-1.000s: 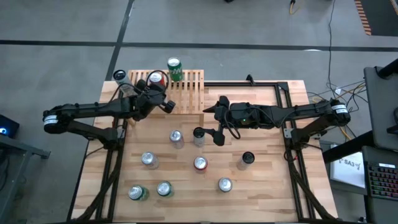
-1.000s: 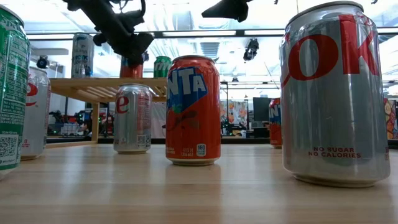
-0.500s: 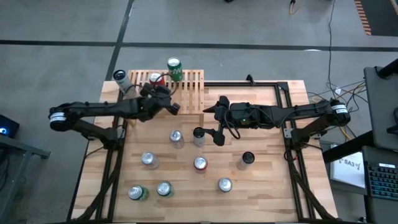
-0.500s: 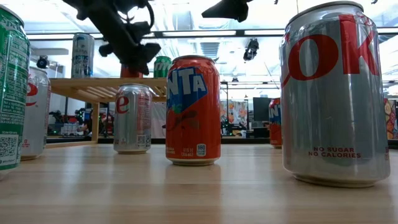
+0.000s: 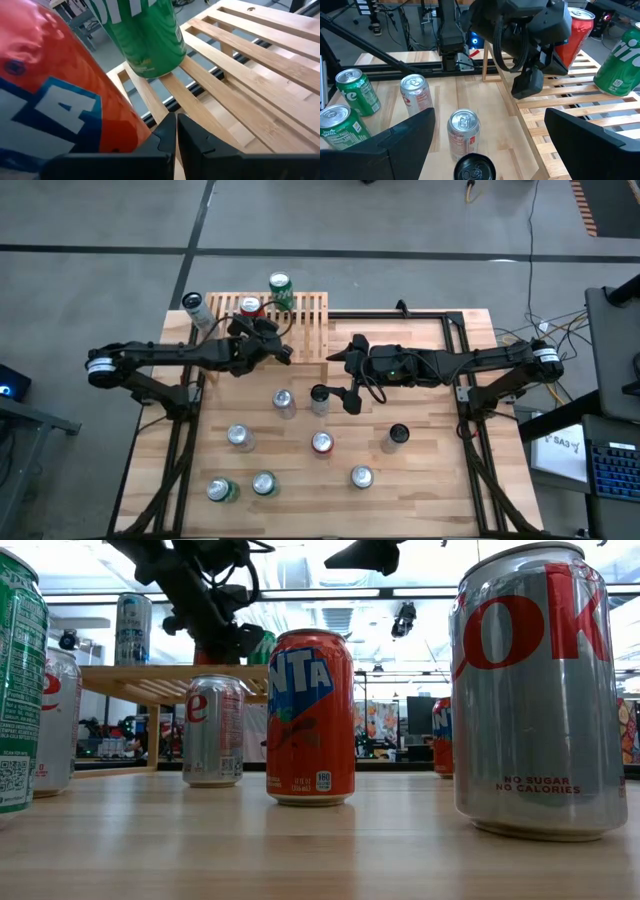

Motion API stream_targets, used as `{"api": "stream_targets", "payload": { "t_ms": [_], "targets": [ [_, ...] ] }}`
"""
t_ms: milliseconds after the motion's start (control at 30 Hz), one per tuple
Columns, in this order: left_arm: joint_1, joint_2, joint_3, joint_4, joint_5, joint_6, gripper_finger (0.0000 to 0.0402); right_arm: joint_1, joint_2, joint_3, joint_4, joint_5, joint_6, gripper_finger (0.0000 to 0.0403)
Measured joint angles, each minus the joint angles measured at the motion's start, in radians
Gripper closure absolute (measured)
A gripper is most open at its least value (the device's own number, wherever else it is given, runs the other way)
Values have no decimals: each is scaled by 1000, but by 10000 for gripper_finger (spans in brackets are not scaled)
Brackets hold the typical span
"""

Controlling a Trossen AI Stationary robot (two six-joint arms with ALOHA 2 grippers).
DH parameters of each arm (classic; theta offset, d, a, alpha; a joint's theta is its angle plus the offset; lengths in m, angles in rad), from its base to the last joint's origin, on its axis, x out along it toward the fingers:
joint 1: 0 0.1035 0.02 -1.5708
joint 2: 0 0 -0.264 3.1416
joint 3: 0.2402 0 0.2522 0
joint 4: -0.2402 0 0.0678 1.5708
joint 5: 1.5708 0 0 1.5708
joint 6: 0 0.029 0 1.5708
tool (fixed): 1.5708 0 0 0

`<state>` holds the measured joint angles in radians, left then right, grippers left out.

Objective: Place canned beverage on shelf
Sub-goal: Put the middle orange soda can on the shelf

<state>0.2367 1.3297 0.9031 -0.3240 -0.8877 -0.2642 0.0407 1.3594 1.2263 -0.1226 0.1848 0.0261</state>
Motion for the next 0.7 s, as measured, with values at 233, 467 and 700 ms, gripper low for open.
{"api": "stream_targets", "payload": {
  "t_ms": [233,467,700],
  "targets": [
    [0,-35,1,-47,-30,-14,401,0,0,0,-1,0,0,39],
    [0,-42,2,-70,-29,-17,401,0,0,0,-2,0,0,39],
    [0,-42,2,-128,-29,-51,401,0,0,0,-2,0,0,39]
  ]
}}
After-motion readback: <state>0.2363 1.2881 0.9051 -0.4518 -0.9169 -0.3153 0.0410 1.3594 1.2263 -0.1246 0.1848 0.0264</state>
